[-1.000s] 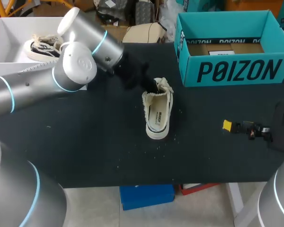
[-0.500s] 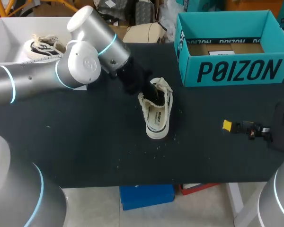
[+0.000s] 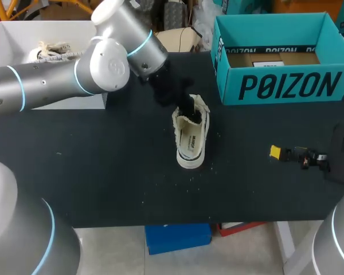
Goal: Take the shoe out of the shoebox, open the shoe tongue, remove and reinsert the insole, then place the shoe into the shoebox
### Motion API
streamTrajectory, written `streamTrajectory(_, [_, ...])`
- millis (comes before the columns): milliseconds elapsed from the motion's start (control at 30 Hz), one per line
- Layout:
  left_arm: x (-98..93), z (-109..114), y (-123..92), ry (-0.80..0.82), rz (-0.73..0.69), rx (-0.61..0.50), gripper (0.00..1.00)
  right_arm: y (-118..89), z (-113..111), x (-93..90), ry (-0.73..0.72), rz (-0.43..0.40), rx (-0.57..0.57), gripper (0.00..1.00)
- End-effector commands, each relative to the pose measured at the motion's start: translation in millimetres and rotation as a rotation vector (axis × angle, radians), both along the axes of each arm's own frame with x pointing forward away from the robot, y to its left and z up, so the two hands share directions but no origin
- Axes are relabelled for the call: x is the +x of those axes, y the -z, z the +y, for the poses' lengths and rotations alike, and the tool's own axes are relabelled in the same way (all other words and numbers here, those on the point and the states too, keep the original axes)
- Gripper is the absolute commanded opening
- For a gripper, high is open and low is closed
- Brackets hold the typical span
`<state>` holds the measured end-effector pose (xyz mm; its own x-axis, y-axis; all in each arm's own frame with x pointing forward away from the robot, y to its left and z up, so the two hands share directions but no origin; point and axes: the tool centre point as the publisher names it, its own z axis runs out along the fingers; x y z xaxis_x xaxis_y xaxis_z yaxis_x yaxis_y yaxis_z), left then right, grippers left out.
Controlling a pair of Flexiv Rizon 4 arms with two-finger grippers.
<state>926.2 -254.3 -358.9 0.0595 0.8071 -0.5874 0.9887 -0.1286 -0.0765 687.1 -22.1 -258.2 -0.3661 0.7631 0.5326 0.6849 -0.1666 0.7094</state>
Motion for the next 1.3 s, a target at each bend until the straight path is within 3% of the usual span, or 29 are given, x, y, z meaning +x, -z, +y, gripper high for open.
streamTrajectory(33, [6.4, -10.3, 1.5, 0.052, 0.015, 0.018, 0.0, 0.4, 1.4, -0.5, 0.003, 0.001, -0.001, 1.0])
streamTrajectory(633, [-0.4, -22.6, 37.9, 0.144, 0.029, 0.122, 0.0, 0.4, 1.4, -0.5, 0.003, 0.001, -0.001, 1.0])
streamTrajectory(933, [2.0, -12.0, -0.1, 0.116, -0.027, 0.063, 0.0, 0.4, 1.4, -0.5, 0.003, 0.001, -0.001, 1.0])
streamTrajectory(1300, [-2.2, 31.8, -32.0, 0.071, -0.079, 0.072, 0.0, 0.4, 1.4, -0.5, 0.003, 0.001, -0.001, 1.0])
